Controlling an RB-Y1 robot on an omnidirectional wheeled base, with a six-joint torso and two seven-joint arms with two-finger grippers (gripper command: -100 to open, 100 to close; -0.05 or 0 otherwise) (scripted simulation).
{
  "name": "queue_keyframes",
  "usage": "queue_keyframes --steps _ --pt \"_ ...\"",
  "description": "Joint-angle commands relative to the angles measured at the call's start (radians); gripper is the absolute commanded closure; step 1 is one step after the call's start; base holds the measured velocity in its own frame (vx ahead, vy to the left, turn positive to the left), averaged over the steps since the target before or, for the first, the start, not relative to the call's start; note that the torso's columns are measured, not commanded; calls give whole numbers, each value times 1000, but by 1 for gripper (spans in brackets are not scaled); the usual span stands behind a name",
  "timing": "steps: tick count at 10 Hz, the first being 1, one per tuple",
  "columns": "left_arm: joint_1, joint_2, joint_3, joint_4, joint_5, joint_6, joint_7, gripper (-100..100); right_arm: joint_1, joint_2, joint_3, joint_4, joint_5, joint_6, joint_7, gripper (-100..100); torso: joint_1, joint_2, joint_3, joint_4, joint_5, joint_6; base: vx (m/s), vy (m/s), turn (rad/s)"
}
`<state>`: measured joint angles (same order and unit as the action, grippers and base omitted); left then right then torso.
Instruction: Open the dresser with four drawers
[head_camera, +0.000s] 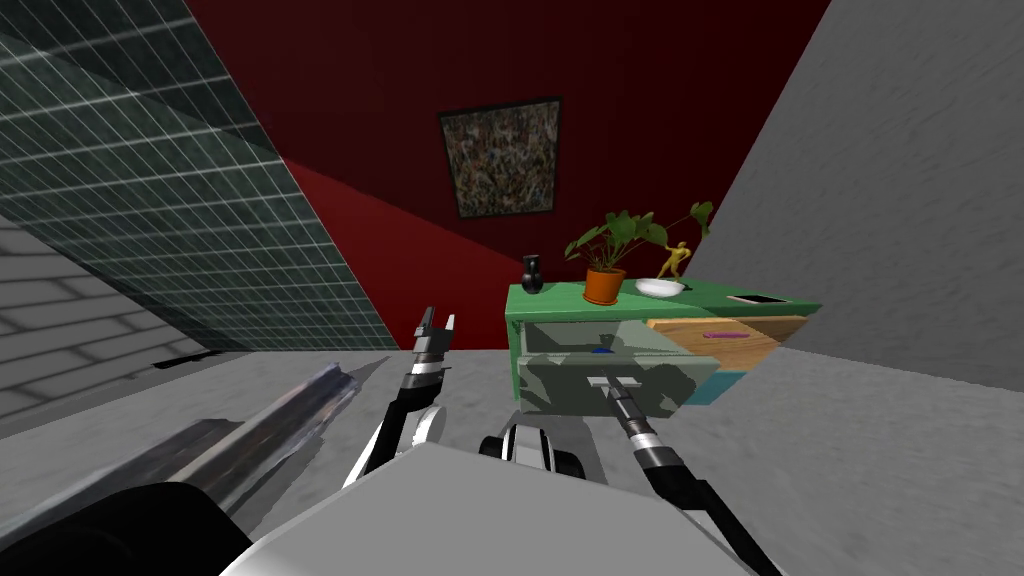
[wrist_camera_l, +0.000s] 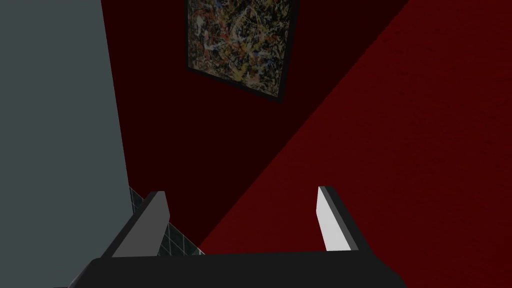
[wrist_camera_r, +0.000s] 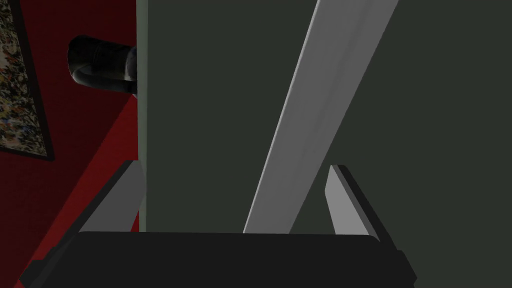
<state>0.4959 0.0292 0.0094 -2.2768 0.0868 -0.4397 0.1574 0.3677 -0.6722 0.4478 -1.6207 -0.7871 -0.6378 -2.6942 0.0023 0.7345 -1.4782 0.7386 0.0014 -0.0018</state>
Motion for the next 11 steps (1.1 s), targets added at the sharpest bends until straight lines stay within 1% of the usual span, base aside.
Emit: queue_keyframes --steps 1,4,5,6,11 --pt "0 0 0 0 0 0 0 0 -1 -44 -27 -46 -18 34 -17 -100 -3 3 2 0 -1 1 6 49 -44" --pt "0 0 0 0 0 0 0 0 3 -96 -56 -97 -39 73 -38 -100 -1 9 5 3 1 3 -9 50 -60" --pt "0 0 0 0 0 0 0 0 1 -82 -40 -72 -32 64 -36 -100 1 10 5 4 2 3 -5 18 -25" --pt "0 0 0 0 0 0 0 0 3 -83 -41 -71 -33 67 -38 0 1 9 5 3 1 1 0 0 0" --pt "0 0 0 0 0 0 0 0 7 -83 -39 -65 -34 72 -38 0 -2 4 2 0 -1 2 0 0 0"
